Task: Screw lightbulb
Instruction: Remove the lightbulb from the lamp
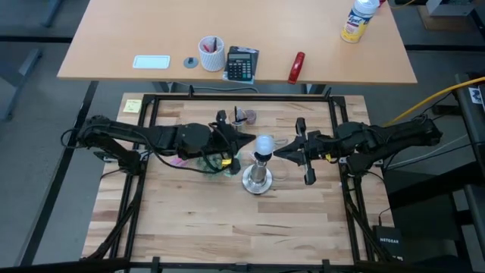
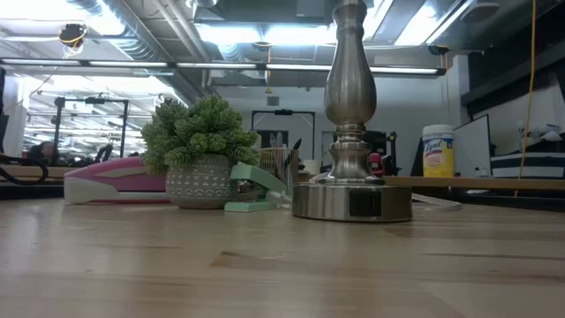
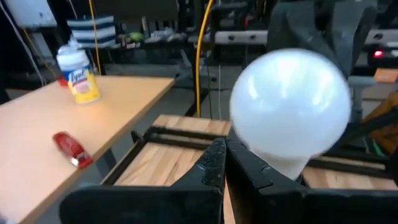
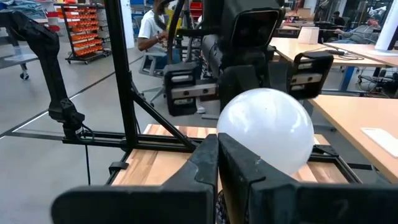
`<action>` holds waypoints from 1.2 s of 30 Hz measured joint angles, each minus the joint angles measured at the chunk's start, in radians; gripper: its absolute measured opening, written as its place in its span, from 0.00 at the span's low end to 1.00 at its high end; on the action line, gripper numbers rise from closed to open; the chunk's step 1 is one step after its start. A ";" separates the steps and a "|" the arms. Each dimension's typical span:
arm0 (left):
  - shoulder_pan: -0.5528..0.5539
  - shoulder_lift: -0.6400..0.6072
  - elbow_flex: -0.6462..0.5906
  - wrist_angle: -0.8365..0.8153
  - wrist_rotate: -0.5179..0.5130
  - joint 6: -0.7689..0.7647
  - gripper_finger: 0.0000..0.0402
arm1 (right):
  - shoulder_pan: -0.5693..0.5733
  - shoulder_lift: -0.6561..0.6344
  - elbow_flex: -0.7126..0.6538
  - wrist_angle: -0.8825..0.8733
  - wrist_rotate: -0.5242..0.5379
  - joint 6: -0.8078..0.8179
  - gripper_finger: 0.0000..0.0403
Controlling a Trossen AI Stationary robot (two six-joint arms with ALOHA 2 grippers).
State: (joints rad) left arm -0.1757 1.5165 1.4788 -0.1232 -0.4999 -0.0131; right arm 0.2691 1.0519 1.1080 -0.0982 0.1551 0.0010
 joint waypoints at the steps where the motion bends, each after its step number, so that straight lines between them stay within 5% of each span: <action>1: 0.000 0.007 0.000 0.025 0.000 0.012 0.00 | 0.000 0.000 0.000 0.000 0.000 0.000 0.04; 36: -0.092 0.010 0.002 0.029 -0.054 0.021 0.00 | 0.000 0.000 0.000 -0.003 0.187 -0.006 0.04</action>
State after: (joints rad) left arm -0.2676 1.5265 1.4810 -0.0946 -0.5544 0.0074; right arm 0.2687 1.0517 1.1080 -0.1017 0.3418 -0.0046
